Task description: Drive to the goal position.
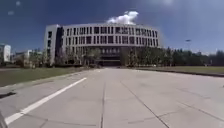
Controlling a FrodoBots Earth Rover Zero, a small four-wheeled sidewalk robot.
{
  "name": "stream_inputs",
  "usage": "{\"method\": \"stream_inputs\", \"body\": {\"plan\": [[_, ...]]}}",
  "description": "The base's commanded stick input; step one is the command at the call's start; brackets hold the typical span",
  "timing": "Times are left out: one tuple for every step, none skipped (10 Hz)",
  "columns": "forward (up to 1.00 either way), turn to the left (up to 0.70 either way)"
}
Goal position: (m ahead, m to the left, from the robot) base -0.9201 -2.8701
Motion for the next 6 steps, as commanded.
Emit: {"method": "stream_inputs", "body": {"plan": [[0.70, 0.01], [0.70, 0.01], [0.70, 0.01], [0.70, 0.01], [0.70, 0.01], [0.70, 0.01]]}}
